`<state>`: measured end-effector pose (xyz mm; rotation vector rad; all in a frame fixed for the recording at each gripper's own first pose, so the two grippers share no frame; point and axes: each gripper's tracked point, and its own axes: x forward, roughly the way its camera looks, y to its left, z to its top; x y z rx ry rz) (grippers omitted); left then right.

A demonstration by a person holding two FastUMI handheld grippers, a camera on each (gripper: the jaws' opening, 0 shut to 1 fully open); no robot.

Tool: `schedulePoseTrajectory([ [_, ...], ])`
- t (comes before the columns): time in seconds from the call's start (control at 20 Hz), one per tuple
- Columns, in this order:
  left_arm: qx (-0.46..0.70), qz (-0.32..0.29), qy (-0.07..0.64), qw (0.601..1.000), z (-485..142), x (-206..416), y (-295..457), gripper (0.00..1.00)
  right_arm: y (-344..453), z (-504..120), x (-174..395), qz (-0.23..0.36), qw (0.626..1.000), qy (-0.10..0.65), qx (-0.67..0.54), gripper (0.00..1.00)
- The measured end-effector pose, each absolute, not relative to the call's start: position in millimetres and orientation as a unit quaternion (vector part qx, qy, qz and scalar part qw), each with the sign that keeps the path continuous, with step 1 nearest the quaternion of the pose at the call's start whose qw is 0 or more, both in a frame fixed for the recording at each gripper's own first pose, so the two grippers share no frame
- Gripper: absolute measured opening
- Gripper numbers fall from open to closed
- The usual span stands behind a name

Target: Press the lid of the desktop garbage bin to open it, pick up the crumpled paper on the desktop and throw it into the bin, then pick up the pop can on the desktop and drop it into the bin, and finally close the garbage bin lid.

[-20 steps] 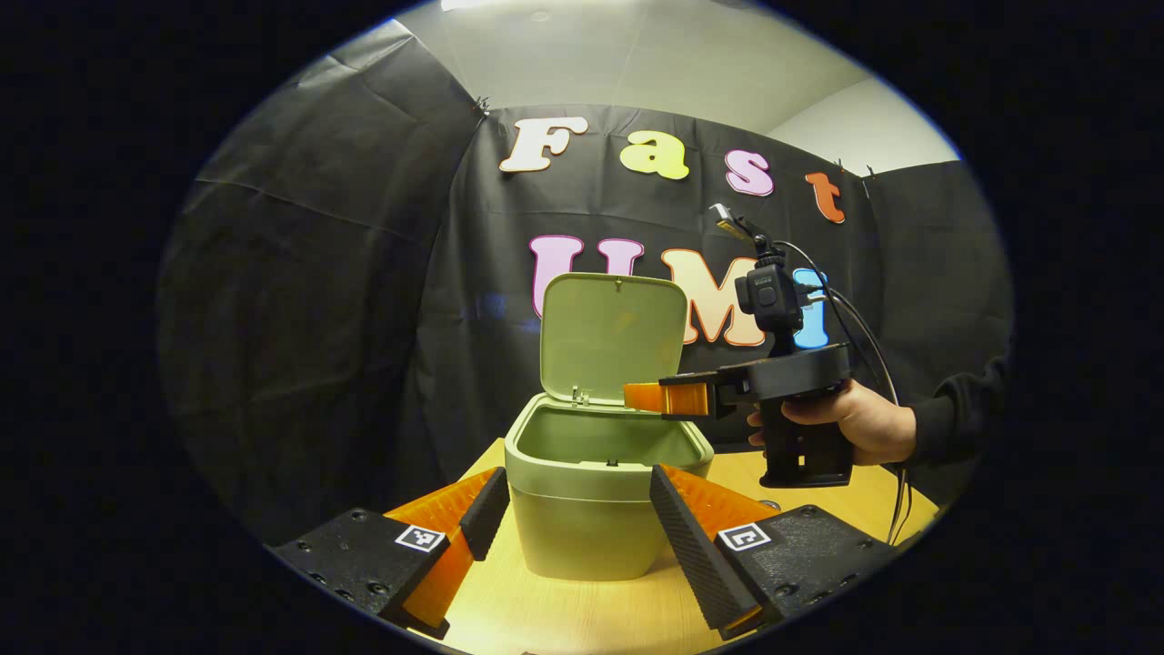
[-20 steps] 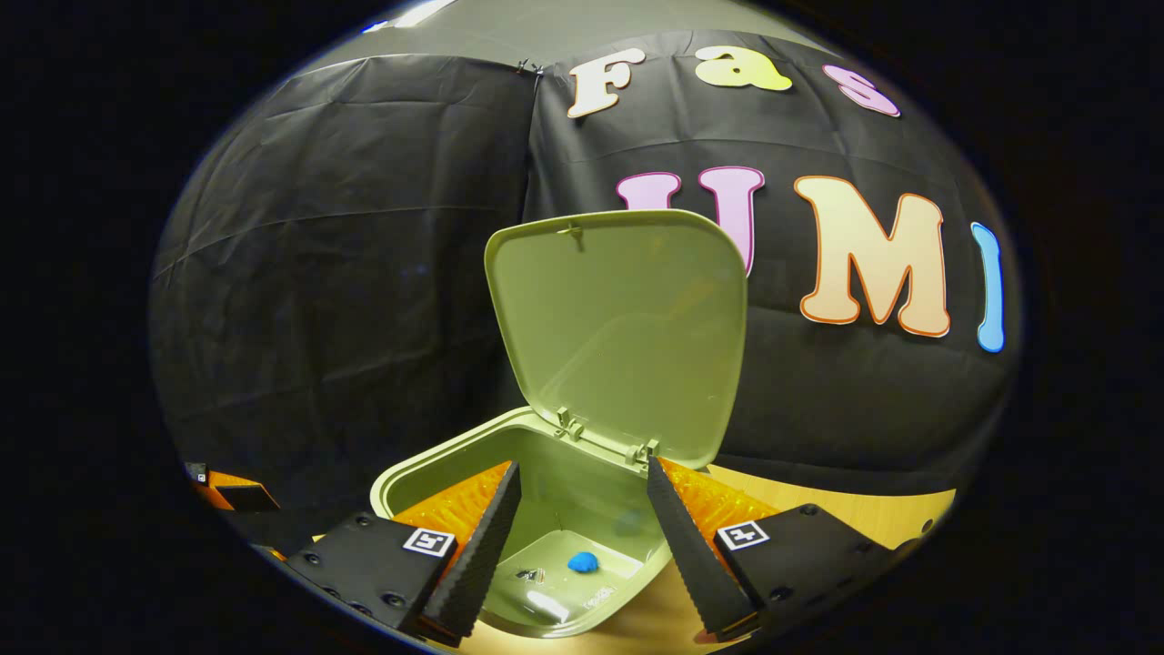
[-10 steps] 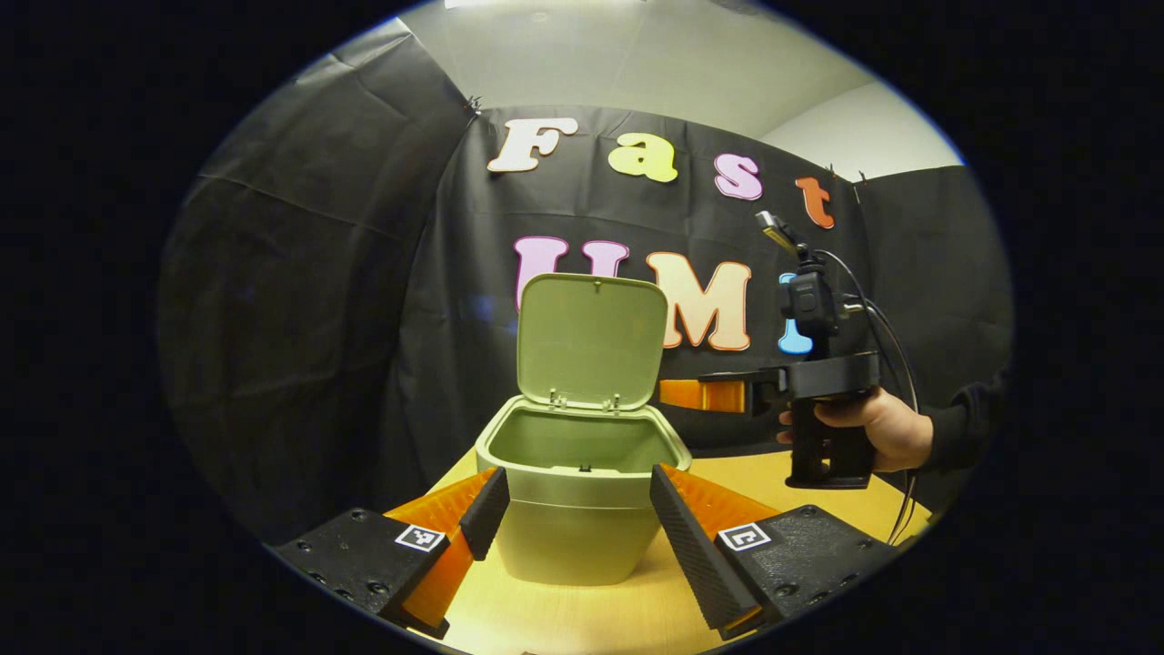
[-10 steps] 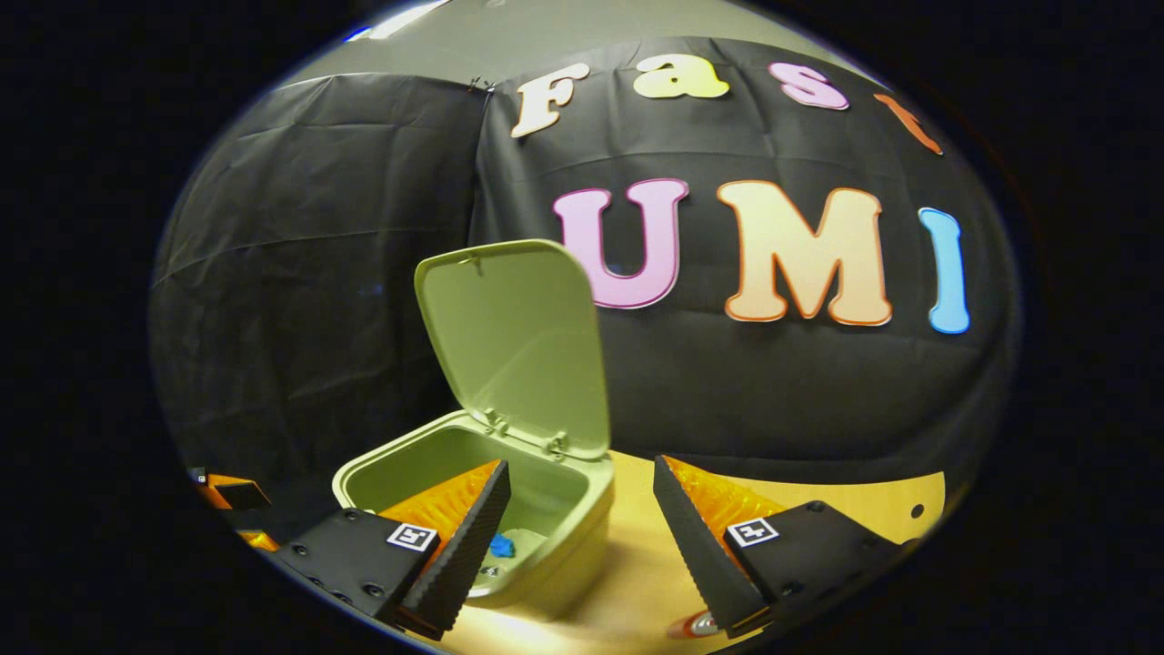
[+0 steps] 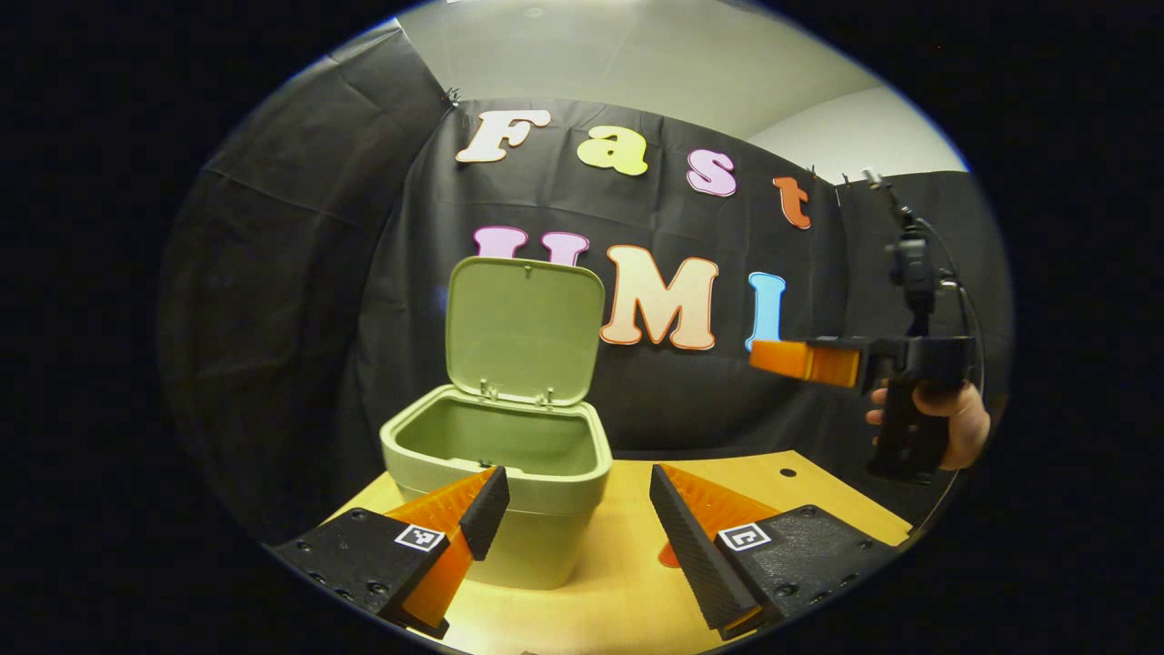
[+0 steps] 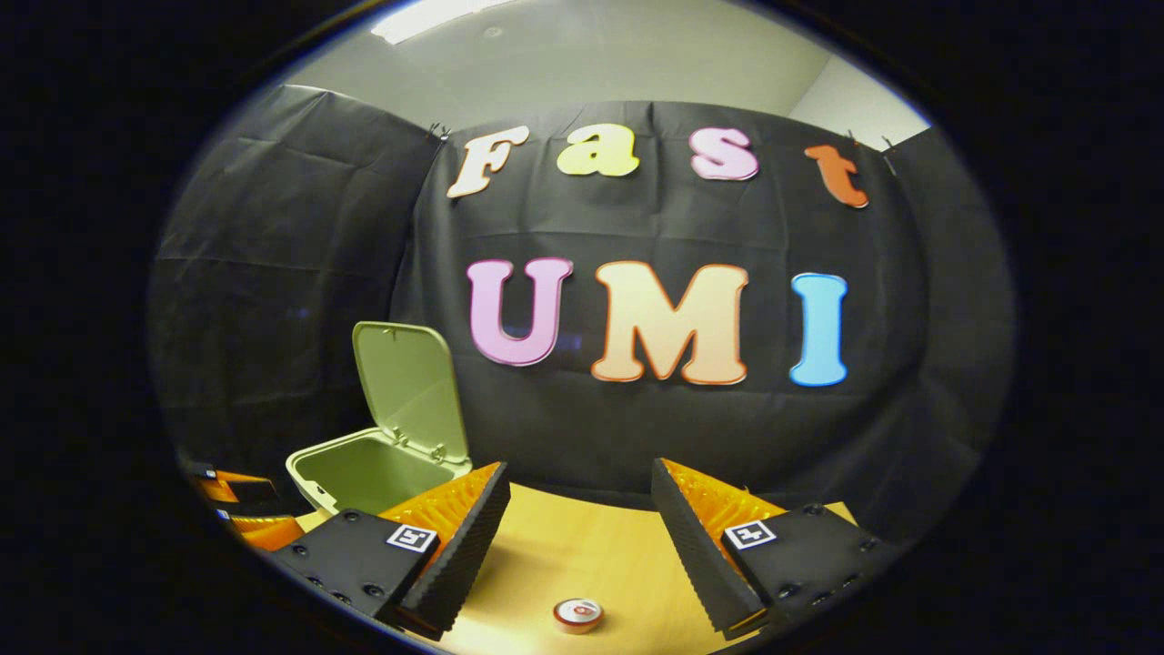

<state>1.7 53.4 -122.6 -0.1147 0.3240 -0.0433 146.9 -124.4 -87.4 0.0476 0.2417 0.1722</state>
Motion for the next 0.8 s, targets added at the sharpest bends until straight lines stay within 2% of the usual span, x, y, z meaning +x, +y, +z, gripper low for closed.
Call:
schedulePoseTrajectory([
  [0.35, -0.087, -0.053, 0.217, 0.971, -200, 11, -21, 0.93, -218, -59, 98, 0.018, 0.996, 0.079, 0.025, 0.98],
  [0.8, -0.05, -0.106, 0.246, 0.962, -295, 31, -73, 0.94, -292, -68, 62, -0.06, 0.994, 0.087, 0.026, 0.99],
])
